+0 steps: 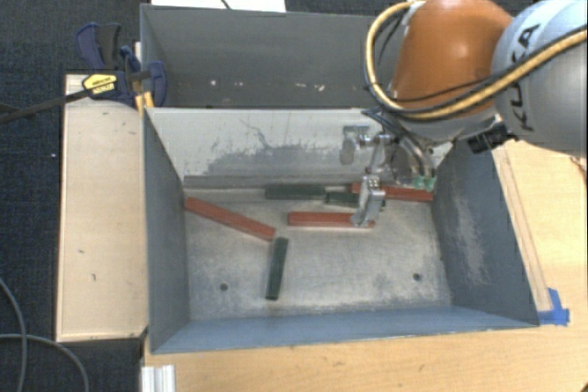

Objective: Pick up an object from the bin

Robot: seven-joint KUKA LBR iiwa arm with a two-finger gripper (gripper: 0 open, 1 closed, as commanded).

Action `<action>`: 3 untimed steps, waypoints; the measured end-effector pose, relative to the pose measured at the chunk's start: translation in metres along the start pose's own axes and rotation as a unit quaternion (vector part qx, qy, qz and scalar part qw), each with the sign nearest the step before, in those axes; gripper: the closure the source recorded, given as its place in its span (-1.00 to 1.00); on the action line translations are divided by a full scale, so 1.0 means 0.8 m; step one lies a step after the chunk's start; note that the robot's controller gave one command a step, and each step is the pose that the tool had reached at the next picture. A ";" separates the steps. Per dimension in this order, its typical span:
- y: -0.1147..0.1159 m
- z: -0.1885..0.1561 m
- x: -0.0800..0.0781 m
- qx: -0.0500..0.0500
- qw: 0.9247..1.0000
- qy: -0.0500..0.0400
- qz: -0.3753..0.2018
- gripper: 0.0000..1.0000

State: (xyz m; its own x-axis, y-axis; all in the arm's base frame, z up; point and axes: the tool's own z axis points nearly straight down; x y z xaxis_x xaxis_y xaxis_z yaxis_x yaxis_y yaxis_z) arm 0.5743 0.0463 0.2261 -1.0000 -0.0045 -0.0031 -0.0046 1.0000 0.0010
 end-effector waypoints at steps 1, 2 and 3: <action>0.000 0.000 0.000 0.000 1.000 0.000 0.000 -1.00; -0.007 0.066 -0.006 0.000 1.000 -0.003 0.022 -1.00; -0.016 0.147 0.027 0.000 0.994 -0.001 0.107 -1.00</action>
Offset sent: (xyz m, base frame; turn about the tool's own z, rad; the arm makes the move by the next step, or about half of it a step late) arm 0.0088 -0.0173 -0.1503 0.1222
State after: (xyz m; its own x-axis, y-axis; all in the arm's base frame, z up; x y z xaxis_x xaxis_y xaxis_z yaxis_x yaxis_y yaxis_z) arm 0.5528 0.0337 0.1087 -0.9782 0.2076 -0.0044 0.2076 0.9782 0.0016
